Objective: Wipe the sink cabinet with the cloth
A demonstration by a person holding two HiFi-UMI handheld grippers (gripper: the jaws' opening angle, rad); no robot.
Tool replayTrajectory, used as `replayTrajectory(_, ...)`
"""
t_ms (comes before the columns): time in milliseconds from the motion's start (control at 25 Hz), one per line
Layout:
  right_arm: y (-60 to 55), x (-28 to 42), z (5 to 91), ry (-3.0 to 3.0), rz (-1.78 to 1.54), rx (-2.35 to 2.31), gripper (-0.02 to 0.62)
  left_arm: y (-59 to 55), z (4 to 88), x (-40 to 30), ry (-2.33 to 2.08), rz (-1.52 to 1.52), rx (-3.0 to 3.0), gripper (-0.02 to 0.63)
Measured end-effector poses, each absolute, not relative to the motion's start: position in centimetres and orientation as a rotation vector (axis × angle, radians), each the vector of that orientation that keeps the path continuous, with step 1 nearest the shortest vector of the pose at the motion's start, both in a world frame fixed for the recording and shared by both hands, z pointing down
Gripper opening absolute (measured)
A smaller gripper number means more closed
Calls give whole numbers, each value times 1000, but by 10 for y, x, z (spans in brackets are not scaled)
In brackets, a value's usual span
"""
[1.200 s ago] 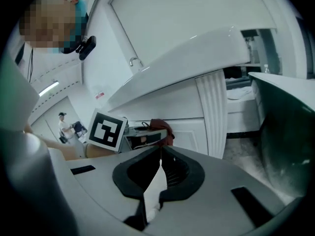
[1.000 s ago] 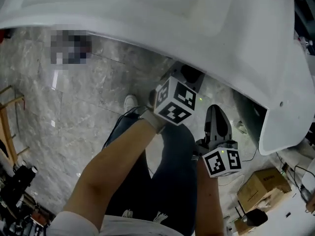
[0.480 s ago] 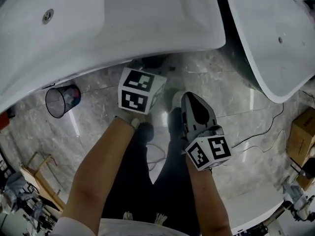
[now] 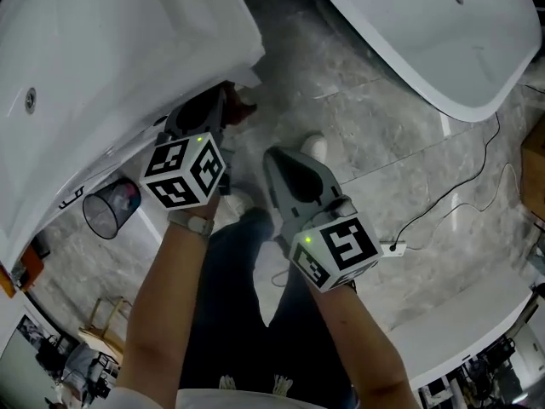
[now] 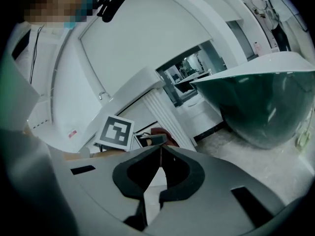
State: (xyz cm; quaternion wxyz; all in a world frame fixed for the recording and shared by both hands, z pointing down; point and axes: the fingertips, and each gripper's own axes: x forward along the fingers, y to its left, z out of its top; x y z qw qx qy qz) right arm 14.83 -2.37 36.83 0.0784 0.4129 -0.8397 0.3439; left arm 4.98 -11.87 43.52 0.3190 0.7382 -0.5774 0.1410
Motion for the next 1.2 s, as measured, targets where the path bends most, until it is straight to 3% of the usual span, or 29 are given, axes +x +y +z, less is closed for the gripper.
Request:
replayTrajectory(720, -4, 183, 400, -2428, 1076, 1250, 28, -121, 566, 41, -1438, 576, 1801, 67)
replayTrajectory(1200, 2, 184, 418, -2358, 1074, 1257, 28, -118, 597, 37, -1417, 556, 1776, 63)
